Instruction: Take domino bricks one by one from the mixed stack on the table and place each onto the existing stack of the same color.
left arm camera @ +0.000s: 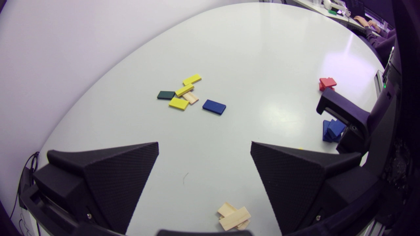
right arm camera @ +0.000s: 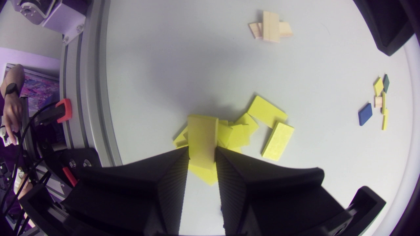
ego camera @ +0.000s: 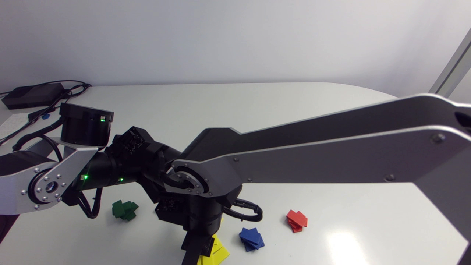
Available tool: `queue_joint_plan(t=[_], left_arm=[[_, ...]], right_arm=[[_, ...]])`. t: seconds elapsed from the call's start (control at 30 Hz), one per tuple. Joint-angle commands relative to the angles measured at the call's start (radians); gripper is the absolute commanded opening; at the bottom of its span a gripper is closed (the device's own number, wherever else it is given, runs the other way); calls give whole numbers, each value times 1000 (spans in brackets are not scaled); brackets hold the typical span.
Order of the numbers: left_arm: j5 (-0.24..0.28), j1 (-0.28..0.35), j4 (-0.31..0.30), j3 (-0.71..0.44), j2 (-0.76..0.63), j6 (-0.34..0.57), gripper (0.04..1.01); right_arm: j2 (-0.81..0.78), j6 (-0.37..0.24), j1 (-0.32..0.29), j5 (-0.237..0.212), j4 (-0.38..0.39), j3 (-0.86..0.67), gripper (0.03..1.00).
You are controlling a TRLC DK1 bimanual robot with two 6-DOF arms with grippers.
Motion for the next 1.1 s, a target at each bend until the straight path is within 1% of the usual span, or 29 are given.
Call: queue_joint_plan(t=[0.0, 0.43, 0.47, 0.5, 0.53, 0.63, 0.7, 0.73, 0.83, 1.0, 1.07], left_arm=[[28, -3, 4, -4, -1, -19, 997], [30, -5, 2, -5, -5, -21, 998], [30, -6, 2, -5, -5, -21, 997], [30, -6, 2, -5, -5, -21, 998], [30, -6, 2, -5, -5, -21, 998], [30, -6, 2, -7, -7, -21, 997], [30, -8, 1, -7, -11, -22, 998], [30, -9, 1, -7, -13, -22, 998], [30, -11, -3, -5, -16, -25, 997], [28, -14, -10, -2, -21, -25, 998], [28, -14, -12, -2, -21, -27, 997]], right_arm=[[16, 13, -14, 5, 9, -12, 248], [-10, 21, -17, 7, 9, -28, 252], [-13, 21, -17, 7, 9, -29, 305], [-16, 21, -19, 7, 9, -34, 384], [-19, 21, -19, 7, 9, -37, 416], [-29, 23, -19, 7, 11, -48, 436], [-41, 23, -22, 7, 9, -51, 511], [-47, 23, -22, 8, 9, -54, 531], [-59, 26, -22, 8, 9, -54, 539], [-91, 26, -23, 10, 0, -49, 652], [-114, 26, -25, 14, -10, -45, 674]])
